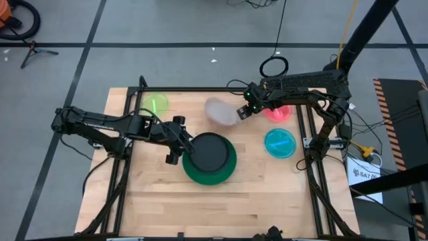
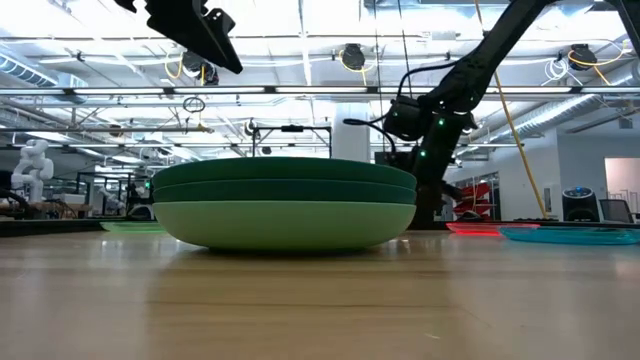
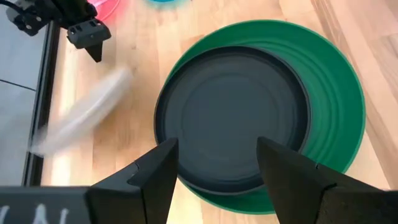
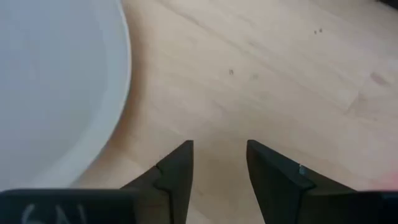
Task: Stack plastic plates
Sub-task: Stack the white plate on top of the black plate
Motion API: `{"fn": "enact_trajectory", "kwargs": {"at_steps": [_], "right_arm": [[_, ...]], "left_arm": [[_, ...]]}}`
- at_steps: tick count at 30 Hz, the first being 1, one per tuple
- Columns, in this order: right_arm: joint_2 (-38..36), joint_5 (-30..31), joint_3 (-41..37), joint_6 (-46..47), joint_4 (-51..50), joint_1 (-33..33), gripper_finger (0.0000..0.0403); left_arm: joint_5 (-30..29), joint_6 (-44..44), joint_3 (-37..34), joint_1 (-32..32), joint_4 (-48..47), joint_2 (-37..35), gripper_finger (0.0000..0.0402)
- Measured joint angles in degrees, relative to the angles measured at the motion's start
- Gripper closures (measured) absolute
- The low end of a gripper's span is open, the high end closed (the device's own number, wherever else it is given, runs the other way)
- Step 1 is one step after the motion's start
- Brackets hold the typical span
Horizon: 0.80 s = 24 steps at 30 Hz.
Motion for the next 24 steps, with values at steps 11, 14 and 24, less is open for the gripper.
{"fn": "enact_trajectory", "kwargs": {"at_steps": [11, 14, 24], "right_arm": [[0.0, -1.6, 0.0, -3.0, 7.5, -0.7, 0.0261], [0.0, -1.6, 0.0, -3.2, 11.9, -0.3, 0.0261], [-0.1, 2.7, 3.3, -6.6, 22.2, 1.6, 0.0261]], "left_arm": [[0.0, -2.2, 0.0, 0.0, -0.3, 0.0, 0.0179], [0.0, -2.3, 0.0, 0.0, -0.3, 0.0, 0.0179], [0.0, -2.5, 0.0, 0.0, 0.7, 0.0, 0.0179]]}}
